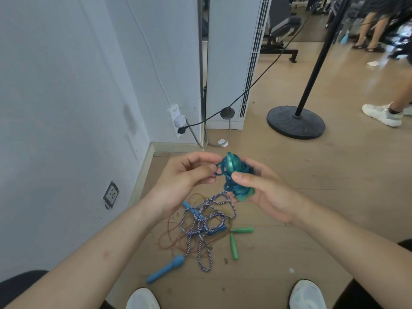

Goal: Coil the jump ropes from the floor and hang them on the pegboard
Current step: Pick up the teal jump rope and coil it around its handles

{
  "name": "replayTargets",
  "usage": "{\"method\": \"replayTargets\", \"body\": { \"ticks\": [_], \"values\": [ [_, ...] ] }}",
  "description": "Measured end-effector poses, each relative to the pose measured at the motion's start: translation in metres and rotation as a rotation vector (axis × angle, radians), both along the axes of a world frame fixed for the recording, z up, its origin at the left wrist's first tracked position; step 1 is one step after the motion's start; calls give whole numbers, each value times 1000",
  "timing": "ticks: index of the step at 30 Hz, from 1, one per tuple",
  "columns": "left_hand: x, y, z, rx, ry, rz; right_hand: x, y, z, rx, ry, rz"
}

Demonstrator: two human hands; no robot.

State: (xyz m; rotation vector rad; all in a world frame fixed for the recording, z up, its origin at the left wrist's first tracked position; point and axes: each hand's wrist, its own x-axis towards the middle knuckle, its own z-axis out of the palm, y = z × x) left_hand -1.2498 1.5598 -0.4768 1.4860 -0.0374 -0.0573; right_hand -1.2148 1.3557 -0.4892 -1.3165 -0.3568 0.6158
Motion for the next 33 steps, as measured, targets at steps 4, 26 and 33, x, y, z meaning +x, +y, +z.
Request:
{"method": "replayTargets", "body": {
  "ticks": [4,26,33],
  "values": [
    [-1,-1,-1,-46,10,17,-2,4,3,16,24,-44],
    [2,3,9,138,66,42,3,8,11,-1,332,-91],
    [-4,-2,6,46,-98,10,3,1,7,-36,286,-61]
  ]
}}
